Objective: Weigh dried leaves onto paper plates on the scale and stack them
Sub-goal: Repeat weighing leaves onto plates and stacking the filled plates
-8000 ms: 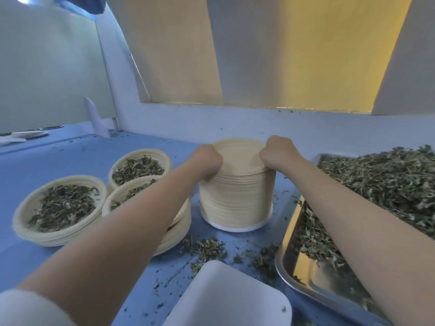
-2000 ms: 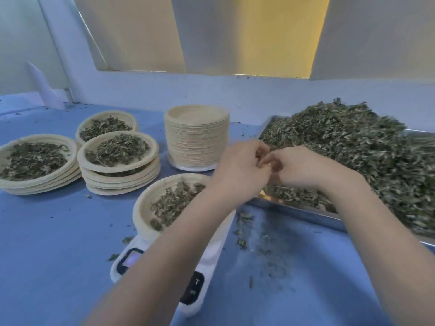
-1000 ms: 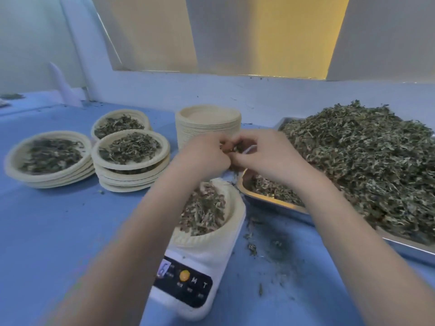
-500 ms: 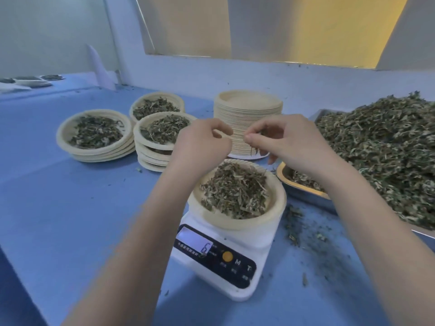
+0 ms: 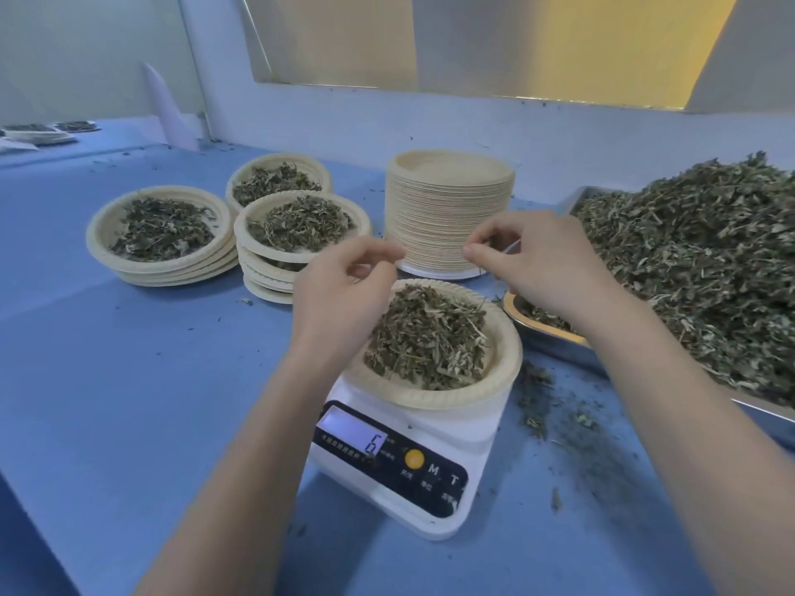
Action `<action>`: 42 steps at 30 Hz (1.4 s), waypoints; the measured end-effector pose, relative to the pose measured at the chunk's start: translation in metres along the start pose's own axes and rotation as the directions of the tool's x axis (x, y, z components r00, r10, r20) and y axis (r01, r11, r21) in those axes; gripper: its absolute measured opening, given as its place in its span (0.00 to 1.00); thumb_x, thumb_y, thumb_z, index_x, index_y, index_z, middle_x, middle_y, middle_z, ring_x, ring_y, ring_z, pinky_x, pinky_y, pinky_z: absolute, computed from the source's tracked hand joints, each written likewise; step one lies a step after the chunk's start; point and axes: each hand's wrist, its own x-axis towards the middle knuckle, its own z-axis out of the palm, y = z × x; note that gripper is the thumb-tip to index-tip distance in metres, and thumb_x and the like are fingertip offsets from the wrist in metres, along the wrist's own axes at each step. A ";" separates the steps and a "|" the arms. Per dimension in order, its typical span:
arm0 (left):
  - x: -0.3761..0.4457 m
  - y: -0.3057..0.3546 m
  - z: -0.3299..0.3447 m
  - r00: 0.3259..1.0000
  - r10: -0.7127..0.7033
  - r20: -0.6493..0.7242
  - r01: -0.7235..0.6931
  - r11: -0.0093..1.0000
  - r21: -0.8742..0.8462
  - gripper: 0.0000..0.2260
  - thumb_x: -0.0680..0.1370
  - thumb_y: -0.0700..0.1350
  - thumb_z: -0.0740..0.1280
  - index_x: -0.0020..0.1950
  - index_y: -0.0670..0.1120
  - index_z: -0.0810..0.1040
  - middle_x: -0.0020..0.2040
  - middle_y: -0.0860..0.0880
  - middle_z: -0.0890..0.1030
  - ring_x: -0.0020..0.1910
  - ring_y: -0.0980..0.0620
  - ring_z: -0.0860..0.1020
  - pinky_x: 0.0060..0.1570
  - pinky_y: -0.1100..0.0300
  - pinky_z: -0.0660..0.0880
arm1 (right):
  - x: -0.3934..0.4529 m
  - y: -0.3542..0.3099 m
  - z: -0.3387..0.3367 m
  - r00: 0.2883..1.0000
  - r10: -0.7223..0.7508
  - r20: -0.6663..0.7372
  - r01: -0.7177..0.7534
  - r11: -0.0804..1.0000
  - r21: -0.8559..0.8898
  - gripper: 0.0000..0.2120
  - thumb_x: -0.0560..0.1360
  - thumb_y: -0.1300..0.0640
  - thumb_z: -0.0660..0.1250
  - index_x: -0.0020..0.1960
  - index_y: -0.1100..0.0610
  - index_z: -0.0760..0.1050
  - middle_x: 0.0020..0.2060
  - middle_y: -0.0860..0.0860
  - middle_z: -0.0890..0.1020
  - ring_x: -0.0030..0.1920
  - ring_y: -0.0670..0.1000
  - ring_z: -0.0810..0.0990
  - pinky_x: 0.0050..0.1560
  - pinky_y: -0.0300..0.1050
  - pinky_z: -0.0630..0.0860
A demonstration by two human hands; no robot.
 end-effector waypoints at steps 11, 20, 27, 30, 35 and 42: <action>-0.001 -0.006 -0.003 0.995 -0.095 -0.034 0.090 0.989 -0.116 0.07 0.69 0.47 0.65 0.39 0.57 0.83 0.44 0.52 0.84 0.50 0.53 0.79 0.54 0.55 0.75 | 0.000 0.013 -0.005 0.999 0.028 0.016 -0.027 0.997 -0.069 0.03 0.75 0.50 0.68 0.44 0.47 0.79 0.34 0.37 0.74 0.29 0.35 0.70 0.36 0.31 0.68; 0.000 -0.009 -0.004 0.995 -0.093 -0.032 0.089 0.990 -0.110 0.09 0.74 0.42 0.66 0.41 0.55 0.83 0.45 0.50 0.84 0.50 0.51 0.79 0.52 0.57 0.74 | -0.002 0.009 -0.011 0.999 0.013 0.038 -0.013 1.000 -0.016 0.02 0.74 0.50 0.68 0.43 0.46 0.79 0.35 0.39 0.77 0.34 0.39 0.74 0.37 0.32 0.70; 0.000 -0.009 -0.004 0.995 -0.097 -0.032 0.093 0.989 -0.116 0.08 0.74 0.43 0.66 0.42 0.54 0.83 0.44 0.55 0.84 0.49 0.54 0.79 0.52 0.58 0.74 | -0.003 0.005 -0.009 0.999 -0.010 0.053 0.010 1.000 0.013 0.04 0.74 0.49 0.69 0.40 0.43 0.77 0.34 0.40 0.78 0.37 0.40 0.76 0.35 0.26 0.68; 0.001 -0.010 -0.004 0.994 -0.102 -0.034 0.097 0.988 -0.118 0.08 0.74 0.43 0.66 0.42 0.54 0.83 0.44 0.56 0.83 0.48 0.57 0.79 0.50 0.61 0.73 | -0.002 0.004 -0.008 0.998 -0.023 0.050 0.021 0.999 0.031 0.06 0.73 0.48 0.69 0.38 0.41 0.76 0.33 0.39 0.78 0.37 0.39 0.76 0.34 0.24 0.67; 0.003 -0.012 -0.007 0.994 -0.104 -0.045 0.098 0.988 -0.123 0.08 0.74 0.42 0.66 0.42 0.53 0.83 0.44 0.54 0.83 0.43 0.61 0.77 0.49 0.60 0.73 | 0.001 0.022 -0.020 0.997 0.065 -0.038 -0.072 0.978 -0.194 0.03 0.75 0.48 0.67 0.42 0.43 0.77 0.39 0.42 0.80 0.42 0.45 0.77 0.44 0.41 0.73; 0.007 -0.018 -0.009 0.993 -0.117 -0.033 0.114 0.990 -0.087 0.09 0.73 0.43 0.66 0.40 0.57 0.82 0.41 0.60 0.82 0.42 0.66 0.76 0.46 0.63 0.72 | -0.007 0.040 -0.027 0.911 0.250 0.327 -0.134 0.931 -0.339 0.09 0.73 0.38 0.65 0.50 0.38 0.79 0.53 0.44 0.81 0.52 0.46 0.76 0.49 0.41 0.69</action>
